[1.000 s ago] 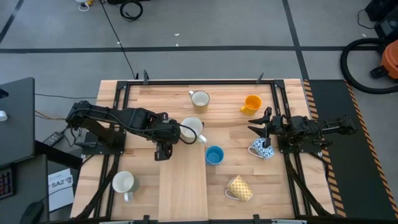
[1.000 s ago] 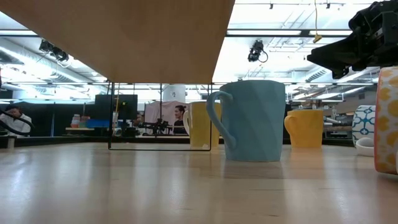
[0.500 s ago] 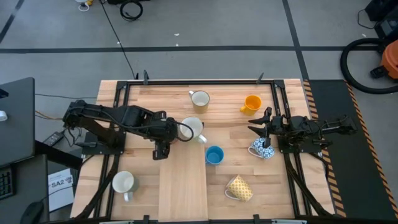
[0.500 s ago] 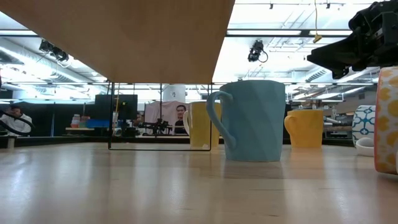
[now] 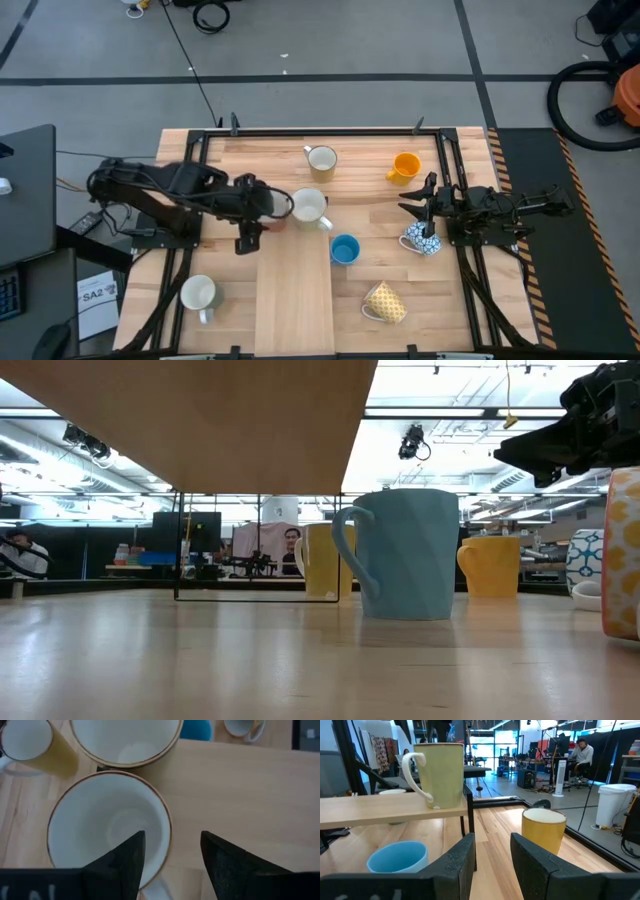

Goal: Place coffee mugs
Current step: Put the left blue mug on the shelf aligned with the red mug

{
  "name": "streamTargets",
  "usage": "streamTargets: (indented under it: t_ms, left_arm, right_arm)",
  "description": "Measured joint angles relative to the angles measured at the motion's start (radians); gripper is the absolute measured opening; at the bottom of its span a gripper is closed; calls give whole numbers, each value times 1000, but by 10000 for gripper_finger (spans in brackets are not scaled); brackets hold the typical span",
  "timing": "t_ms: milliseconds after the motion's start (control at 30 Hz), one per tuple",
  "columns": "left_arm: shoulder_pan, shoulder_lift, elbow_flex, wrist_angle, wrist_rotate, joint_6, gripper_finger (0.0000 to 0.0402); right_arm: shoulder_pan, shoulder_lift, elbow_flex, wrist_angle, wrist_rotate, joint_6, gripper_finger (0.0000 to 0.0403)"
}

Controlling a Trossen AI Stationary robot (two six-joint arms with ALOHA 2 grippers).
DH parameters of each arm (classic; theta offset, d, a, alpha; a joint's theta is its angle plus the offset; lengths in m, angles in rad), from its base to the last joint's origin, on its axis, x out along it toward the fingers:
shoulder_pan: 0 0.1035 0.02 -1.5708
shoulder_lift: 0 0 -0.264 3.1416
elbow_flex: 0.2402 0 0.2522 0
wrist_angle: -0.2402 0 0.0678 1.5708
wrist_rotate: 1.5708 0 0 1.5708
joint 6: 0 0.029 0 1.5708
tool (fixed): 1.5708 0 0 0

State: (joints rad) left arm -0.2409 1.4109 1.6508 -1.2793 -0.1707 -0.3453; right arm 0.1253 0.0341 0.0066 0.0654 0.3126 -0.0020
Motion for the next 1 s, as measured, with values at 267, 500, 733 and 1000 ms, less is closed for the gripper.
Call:
streamTargets:
  t_ms: [267,500,733,1000]
  left_arm:
    - [-6,-115,0,-53,2,-107,199]
    - [-60,-220,-8,-263,-9,-310,199]
    - [-216,-301,-142,-281,-48,-523,199]
    - [-380,-325,-377,-278,47,-883,199]
  right_arm:
    - [0,0,0,0,-1,0,133]
    - [0,0,0,0,-1,0,133]
    - [0,0,0,0,0,0,133]
    - [0,0,0,0,0,0,133]
